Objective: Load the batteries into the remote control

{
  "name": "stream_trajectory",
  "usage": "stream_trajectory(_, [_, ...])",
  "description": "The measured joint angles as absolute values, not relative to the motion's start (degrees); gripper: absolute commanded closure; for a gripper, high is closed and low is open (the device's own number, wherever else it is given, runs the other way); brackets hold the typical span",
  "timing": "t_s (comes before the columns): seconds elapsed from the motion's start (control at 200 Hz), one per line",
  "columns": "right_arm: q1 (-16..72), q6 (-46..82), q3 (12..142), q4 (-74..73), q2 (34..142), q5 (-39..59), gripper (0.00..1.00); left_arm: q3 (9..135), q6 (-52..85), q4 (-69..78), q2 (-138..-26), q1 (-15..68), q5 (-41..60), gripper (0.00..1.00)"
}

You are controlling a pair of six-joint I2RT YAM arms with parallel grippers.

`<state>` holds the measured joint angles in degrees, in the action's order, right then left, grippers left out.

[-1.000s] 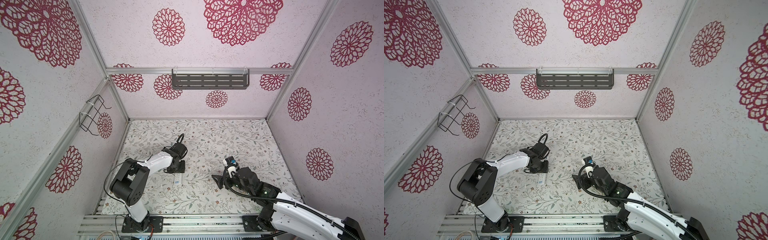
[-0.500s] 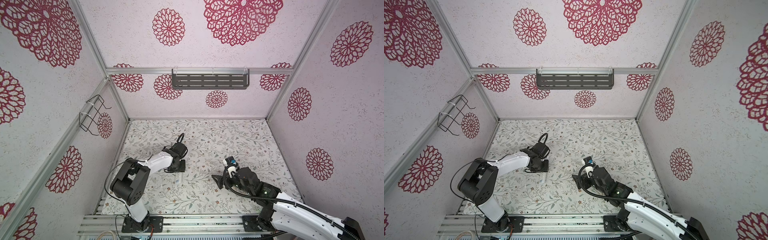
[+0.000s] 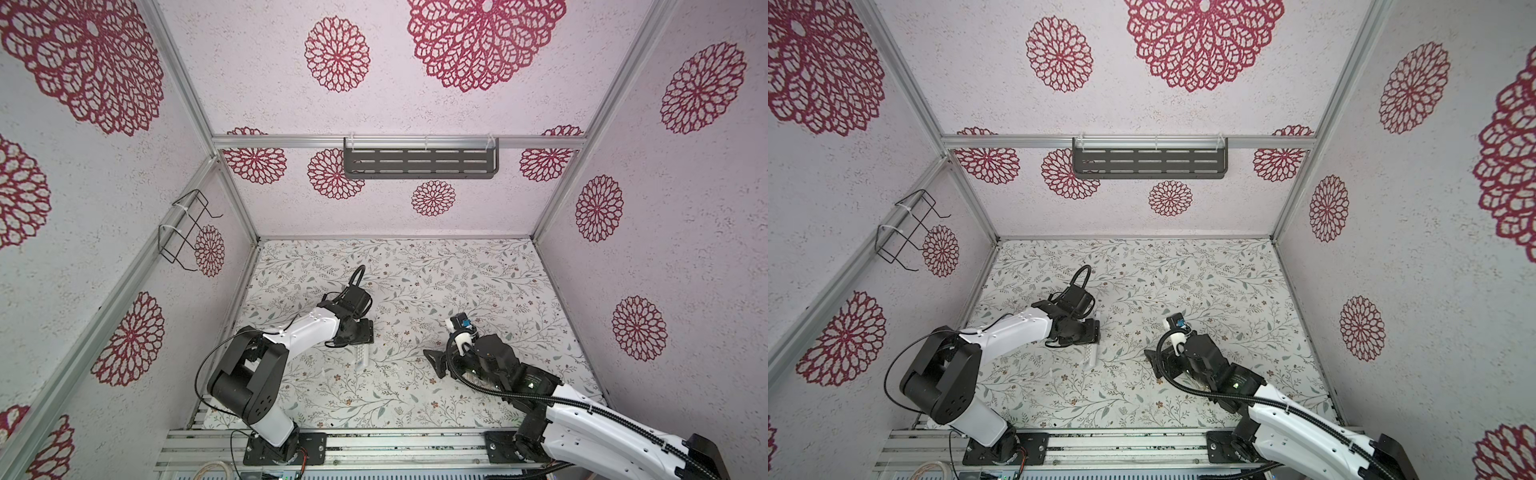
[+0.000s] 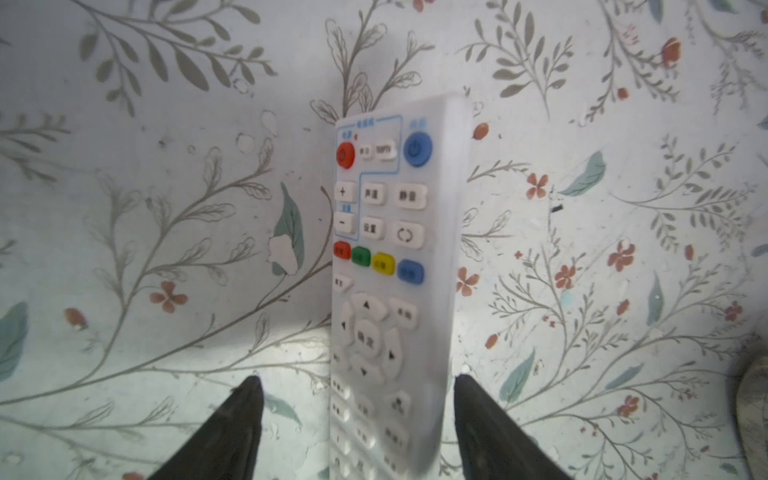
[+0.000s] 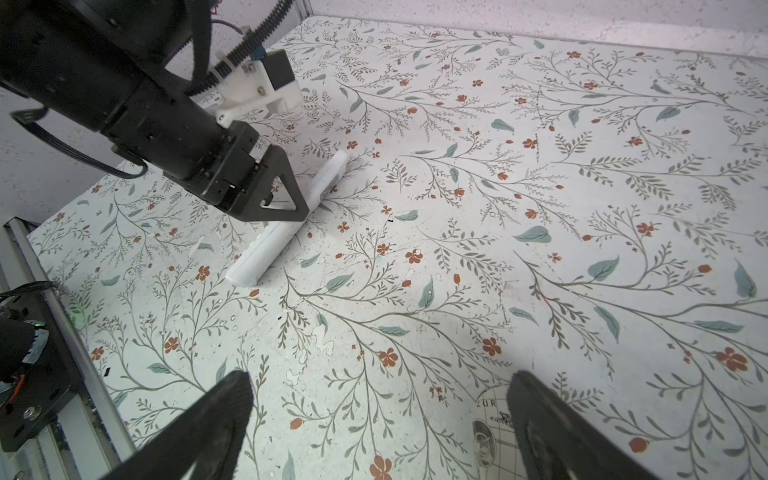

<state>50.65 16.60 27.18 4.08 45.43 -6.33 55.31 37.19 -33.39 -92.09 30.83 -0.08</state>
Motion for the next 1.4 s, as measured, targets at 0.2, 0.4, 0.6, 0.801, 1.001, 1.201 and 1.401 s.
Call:
stream_trajectory(0.2, [50.2, 14.8, 29.3, 6.0, 45.5, -9.3, 0.01, 52.6, 37.7, -34.4, -81.4, 30.8, -0.9, 0.02])
stream_trajectory(0.4, [46.8, 12.6, 31.7, 6.5, 46.5, -12.8, 0.01, 49.7, 36.0, -36.2, -67.6, 30.2, -3.4, 0.02])
stream_trajectory(0.6, [38.6, 11.1, 31.5, 6.7, 46.3, -16.4, 0.01, 47.7, 34.0, -36.7, -56.9, 26.3, -9.8, 0.02])
stream_trajectory(0.801, [26.4, 10.0, 26.8, 2.3, 41.9, -19.5, 0.01, 46.0, 34.9, -36.0, -51.4, 17.9, -21.5, 0.03])
stream_trajectory(1.001, [18.0, 7.8, 17.0, -12.6, 42.0, -24.4, 0.01, 45.0, 33.6, -30.5, -56.0, 8.4, -26.2, 0.03])
stream_trajectory(1.201, [12.7, 1.8, 5.5, -32.3, 46.8, -25.1, 0.01, 45.2, 27.7, -24.0, -65.2, 6.4, -29.8, 0.02])
stream_trajectory(1.401, [8.0, -1.2, 2.1, -49.4, 58.5, -20.4, 0.01, 44.4, 22.3, -14.7, -73.2, 4.8, -31.8, 0.03])
